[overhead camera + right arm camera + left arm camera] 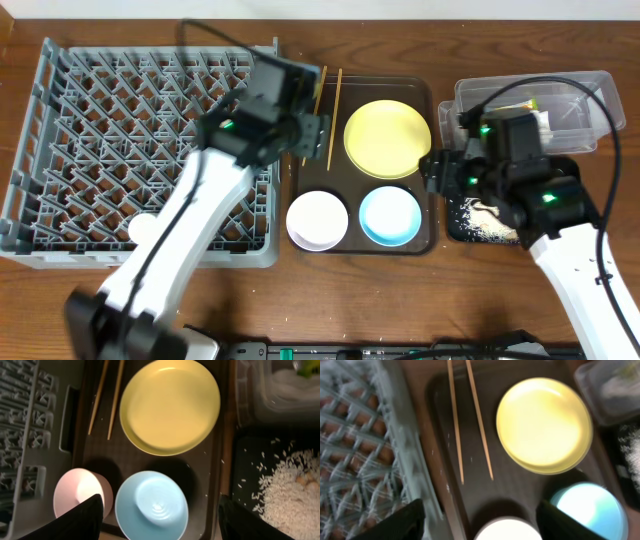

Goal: Sort waste into correct bins and load items into the dishwasher
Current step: 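Reach the left gripper to the chopsticks and grasp one chopstick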

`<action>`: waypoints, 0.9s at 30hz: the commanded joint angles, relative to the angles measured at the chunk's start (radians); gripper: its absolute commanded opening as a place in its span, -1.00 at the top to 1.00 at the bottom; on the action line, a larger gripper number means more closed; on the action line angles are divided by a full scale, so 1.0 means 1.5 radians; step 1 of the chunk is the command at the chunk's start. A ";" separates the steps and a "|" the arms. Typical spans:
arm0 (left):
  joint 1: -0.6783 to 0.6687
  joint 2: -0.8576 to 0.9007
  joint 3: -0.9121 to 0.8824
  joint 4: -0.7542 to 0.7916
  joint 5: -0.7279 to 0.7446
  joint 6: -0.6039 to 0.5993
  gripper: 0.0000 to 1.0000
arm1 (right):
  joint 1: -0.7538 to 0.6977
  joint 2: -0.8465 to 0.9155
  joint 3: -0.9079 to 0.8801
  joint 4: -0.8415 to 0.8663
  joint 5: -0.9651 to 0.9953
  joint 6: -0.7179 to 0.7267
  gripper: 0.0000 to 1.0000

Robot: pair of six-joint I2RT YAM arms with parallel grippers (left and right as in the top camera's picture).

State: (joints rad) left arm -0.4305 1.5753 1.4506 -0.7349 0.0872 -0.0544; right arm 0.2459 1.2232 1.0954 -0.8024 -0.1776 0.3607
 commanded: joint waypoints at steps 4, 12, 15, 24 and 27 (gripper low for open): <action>-0.006 0.141 0.011 0.150 -0.049 0.029 -0.27 | -0.047 0.003 0.002 -0.025 -0.069 -0.002 -0.54; -0.006 0.276 0.011 0.320 -0.049 0.028 0.04 | -0.046 0.004 0.001 -0.036 -0.069 -0.002 -0.58; -0.006 0.317 0.010 0.356 -0.049 0.018 0.05 | -0.046 0.004 0.001 -0.037 -0.069 -0.002 -0.58; -0.012 0.395 0.010 0.394 -0.046 -0.017 0.14 | -0.046 0.004 -0.002 -0.044 -0.069 -0.002 -0.58; -0.014 0.408 0.010 0.399 -0.046 -0.017 0.23 | -0.046 0.004 -0.005 -0.044 -0.069 -0.001 -0.58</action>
State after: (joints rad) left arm -0.4438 2.1723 1.4525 -0.1471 0.0231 -0.0574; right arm 0.1848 1.2263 1.0946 -0.8677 -0.2737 0.3626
